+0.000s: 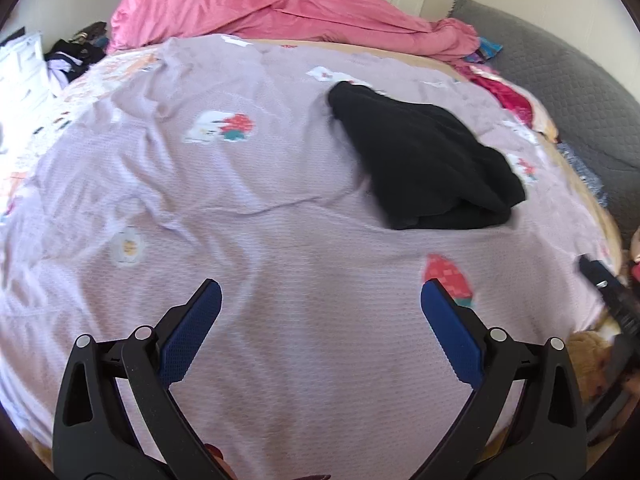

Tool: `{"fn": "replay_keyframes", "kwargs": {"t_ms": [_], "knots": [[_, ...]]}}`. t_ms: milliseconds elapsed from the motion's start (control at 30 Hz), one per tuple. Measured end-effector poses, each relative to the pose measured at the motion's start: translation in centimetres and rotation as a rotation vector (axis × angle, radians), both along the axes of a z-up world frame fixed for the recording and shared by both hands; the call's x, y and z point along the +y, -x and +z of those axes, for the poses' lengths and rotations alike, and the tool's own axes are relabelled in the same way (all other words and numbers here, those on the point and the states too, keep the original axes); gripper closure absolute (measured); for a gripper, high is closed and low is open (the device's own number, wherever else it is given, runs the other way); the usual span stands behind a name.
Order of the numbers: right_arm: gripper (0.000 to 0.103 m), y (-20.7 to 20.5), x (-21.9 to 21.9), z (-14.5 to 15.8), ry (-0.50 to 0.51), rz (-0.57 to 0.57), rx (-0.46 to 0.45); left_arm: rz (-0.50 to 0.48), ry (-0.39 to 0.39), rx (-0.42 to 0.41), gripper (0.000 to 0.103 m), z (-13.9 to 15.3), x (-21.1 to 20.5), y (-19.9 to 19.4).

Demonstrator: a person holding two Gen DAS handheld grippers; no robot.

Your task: Fold small clothes

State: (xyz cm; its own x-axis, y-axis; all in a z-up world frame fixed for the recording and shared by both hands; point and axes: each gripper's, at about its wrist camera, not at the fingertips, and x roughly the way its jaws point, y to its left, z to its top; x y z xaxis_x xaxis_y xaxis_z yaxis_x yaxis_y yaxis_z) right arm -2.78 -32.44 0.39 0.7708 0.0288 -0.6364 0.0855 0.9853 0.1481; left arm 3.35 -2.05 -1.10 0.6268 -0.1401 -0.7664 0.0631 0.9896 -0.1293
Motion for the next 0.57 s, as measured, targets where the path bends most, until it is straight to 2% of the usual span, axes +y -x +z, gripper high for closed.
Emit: {"fn": "replay_keyframes", "kwargs": {"t_ms": [67,133,200,333,367,433,467,533,567], "knots": [[0.004,1.1,-2.2,0.7,0.025,-0.098,0.004,0.035,-0.013,0.002,0.009,-0.1,1.5,0.2],[0.004,2.6,-4.9,1.1,0.037,-0.2,0.003,0.072,0.007,0.008,0.009,-0.1,3.6,0.3],[0.004,4.7,-8.9,1.4,0.051,-0.34,0.0,0.122,0.008,0.0,0.009,0.1,6.0,0.4],[0.004,9.7,-18.8,0.1,0.119,-0.692,0.058,0.287,-0.04,-0.009,0.009,0.3,13.5,0.1],[0.004,10.9,-21.1,-0.3,0.132,-0.766,0.071,0.357,-0.055,-0.002,0.009,0.2,16.3,-0.2],[0.004,13.2,-25.9,-1.7,0.158,-0.914,0.133,0.454,-0.07,0.014,0.009,0.1,21.3,-0.7],[0.004,14.9,-29.7,-3.0,0.154,-1.025,0.189,0.494,-0.083,0.021,0.009,0.1,23.4,-0.9],[0.004,17.0,-33.6,-4.8,0.15,-1.139,0.251,0.587,-0.118,0.024,0.009,0.4,28.1,-1.3],[0.004,18.2,-36.0,-6.1,0.147,-1.214,0.31,0.646,-0.145,0.016,0.009,0.7,31.1,-1.5]]}}
